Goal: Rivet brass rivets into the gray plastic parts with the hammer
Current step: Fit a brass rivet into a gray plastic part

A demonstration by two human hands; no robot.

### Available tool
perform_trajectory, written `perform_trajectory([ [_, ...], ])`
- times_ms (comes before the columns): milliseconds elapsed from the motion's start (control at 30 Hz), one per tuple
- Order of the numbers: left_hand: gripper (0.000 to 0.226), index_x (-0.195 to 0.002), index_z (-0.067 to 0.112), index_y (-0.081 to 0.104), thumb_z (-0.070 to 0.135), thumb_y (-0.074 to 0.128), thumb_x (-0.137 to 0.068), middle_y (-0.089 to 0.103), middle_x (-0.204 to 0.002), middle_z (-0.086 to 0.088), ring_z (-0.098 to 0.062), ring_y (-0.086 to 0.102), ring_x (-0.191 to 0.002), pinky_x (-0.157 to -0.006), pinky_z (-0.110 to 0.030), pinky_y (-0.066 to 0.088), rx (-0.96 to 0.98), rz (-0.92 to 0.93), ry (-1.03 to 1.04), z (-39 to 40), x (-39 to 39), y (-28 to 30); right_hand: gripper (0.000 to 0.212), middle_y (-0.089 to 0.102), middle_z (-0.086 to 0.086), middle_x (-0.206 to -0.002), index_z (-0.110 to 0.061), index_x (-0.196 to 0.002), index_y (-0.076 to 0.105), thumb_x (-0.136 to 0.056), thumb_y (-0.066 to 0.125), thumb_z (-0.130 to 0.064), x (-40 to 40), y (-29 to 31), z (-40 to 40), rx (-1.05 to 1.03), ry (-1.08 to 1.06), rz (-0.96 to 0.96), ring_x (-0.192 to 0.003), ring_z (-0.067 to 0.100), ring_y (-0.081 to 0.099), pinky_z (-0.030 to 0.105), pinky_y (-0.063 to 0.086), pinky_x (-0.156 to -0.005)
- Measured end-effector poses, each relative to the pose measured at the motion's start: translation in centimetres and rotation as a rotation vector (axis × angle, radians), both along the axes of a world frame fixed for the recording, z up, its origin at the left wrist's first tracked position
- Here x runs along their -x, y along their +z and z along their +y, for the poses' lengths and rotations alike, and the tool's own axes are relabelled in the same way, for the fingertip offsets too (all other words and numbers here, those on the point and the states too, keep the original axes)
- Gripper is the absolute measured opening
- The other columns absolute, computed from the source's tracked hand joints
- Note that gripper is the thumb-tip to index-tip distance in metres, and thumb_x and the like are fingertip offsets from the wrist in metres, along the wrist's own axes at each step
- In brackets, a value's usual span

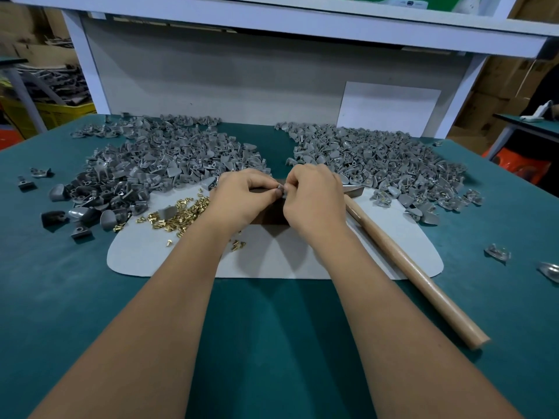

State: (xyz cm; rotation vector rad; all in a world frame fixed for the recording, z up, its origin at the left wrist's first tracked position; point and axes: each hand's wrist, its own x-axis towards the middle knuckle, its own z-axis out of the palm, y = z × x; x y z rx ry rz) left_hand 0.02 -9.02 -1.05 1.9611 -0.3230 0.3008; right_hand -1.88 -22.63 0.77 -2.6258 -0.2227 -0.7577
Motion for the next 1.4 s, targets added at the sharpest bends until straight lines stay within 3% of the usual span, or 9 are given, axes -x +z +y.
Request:
perform_trajectory([
  [200, 0.013, -0.093, 0.021, 0.077, 0.011, 0.074, -0.085, 0.068, -0.098, 0.001, -0.019, 0.063, -0.107, -0.103, -0.041, 0.046, 0.002, 0.004, 0.006, -0.1, -0.1, 0.1, 0.016, 0.060, 0.001, -0.102, -0.023, -0.081, 0.045, -0.086, 0.059, -0.015, 0.0, 0.1, 0.3, 0.099, -0.010, -0.029, -0.106, 0.021, 0.045, 0.029, 0.026, -0.088],
  [400, 0.015, -0.087, 0.029, 0.076, 0.014, 0.074, -0.085, 0.070, -0.097, 0.008, -0.013, 0.064, -0.104, -0.104, -0.042, 0.047, -0.010, 0.001, -0.006, 0.2, 0.2, 0.1, 0.010, 0.061, -0.001, -0.099, -0.021, -0.081, 0.056, -0.090, 0.056, -0.018, 0.3, -0.5, 0.1, -0.073, 0.004, -0.012, -0.107, 0.021, 0.049, 0.036, 0.033, -0.088],
  [533, 0.011, -0.091, 0.028, 0.076, 0.018, 0.074, -0.086, 0.067, -0.096, 0.016, -0.011, 0.063, -0.104, -0.105, -0.041, 0.045, -0.028, 0.002, -0.016, 0.2, 0.3, 0.3, 0.012, 0.064, -0.002, -0.092, -0.018, -0.084, 0.066, -0.091, 0.057, -0.016, 0.1, -0.9, -0.7, -0.306, 0.077, 0.025, -0.096, 0.021, 0.053, 0.039, 0.041, -0.088],
  [733, 0.014, -0.100, 0.016, 0.078, 0.021, 0.071, -0.089, 0.068, -0.105, 0.009, -0.011, 0.061, -0.109, -0.107, -0.039, 0.043, -0.034, 0.030, -0.014, 0.2, 0.6, 0.5, 0.023, 0.067, -0.003, -0.098, -0.019, -0.100, 0.069, -0.096, 0.047, -0.012, -0.1, -0.8, -1.5, -0.688, 0.095, 0.084, -0.097, 0.013, 0.060, 0.028, 0.046, -0.086],
  [867, 0.013, -0.098, 0.015, 0.077, 0.021, 0.069, -0.091, 0.068, -0.108, 0.006, -0.013, 0.061, -0.109, -0.107, -0.042, 0.044, -0.005, 0.058, -0.012, 0.0, 0.7, 0.5, 0.031, 0.066, -0.005, -0.098, -0.018, -0.102, 0.069, -0.085, 0.049, -0.002, 0.1, -0.9, -1.5, -0.627, 0.129, 0.107, -0.099, 0.013, 0.059, 0.032, 0.047, -0.093],
  [1000, 0.011, -0.086, 0.016, 0.077, 0.017, 0.068, -0.092, 0.071, -0.105, -0.001, -0.020, 0.064, -0.106, -0.104, -0.048, 0.046, 0.085, 0.042, -0.021, -0.1, 0.9, 0.8, 0.033, 0.064, -0.006, -0.094, -0.017, -0.102, 0.069, -0.073, 0.056, -0.015, 0.5, -1.0, -1.5, -0.399, 0.154, 0.031, -0.097, 0.018, 0.056, 0.036, 0.046, -0.090],
  [1200, 0.024, -0.070, 0.027, 0.073, 0.017, 0.068, -0.091, 0.069, -0.093, 0.015, -0.023, 0.056, -0.117, -0.108, -0.053, 0.037, 0.007, -0.081, -0.042, -0.2, 0.8, 0.9, 0.022, 0.065, 0.005, -0.097, -0.013, -0.104, 0.069, -0.088, 0.063, -0.026, 0.3, -1.1, -1.3, -0.082, 0.157, -0.083, -0.096, 0.026, 0.052, 0.039, 0.040, -0.085],
  [1333, 0.026, -0.069, 0.028, 0.071, 0.017, 0.067, -0.092, 0.069, -0.093, 0.005, -0.030, 0.053, -0.119, -0.107, -0.053, 0.038, -0.021, -0.086, -0.057, -0.2, 0.5, 0.9, 0.023, 0.065, 0.009, -0.102, -0.009, -0.108, 0.067, -0.090, 0.061, -0.022, 0.4, -0.9, -1.4, -0.050, 0.177, -0.093, -0.100, 0.027, 0.052, 0.036, 0.038, -0.085],
  [1400, 0.026, -0.070, 0.029, 0.070, 0.017, 0.066, -0.093, 0.067, -0.091, -0.001, -0.024, 0.056, -0.111, -0.100, -0.042, 0.044, -0.008, -0.069, -0.068, -0.3, 0.5, 0.9, 0.025, 0.065, 0.010, -0.102, -0.008, -0.110, 0.066, -0.089, 0.062, -0.020, 0.3, -1.0, -1.4, -0.046, 0.179, -0.090, -0.101, 0.028, 0.052, 0.035, 0.038, -0.086],
])
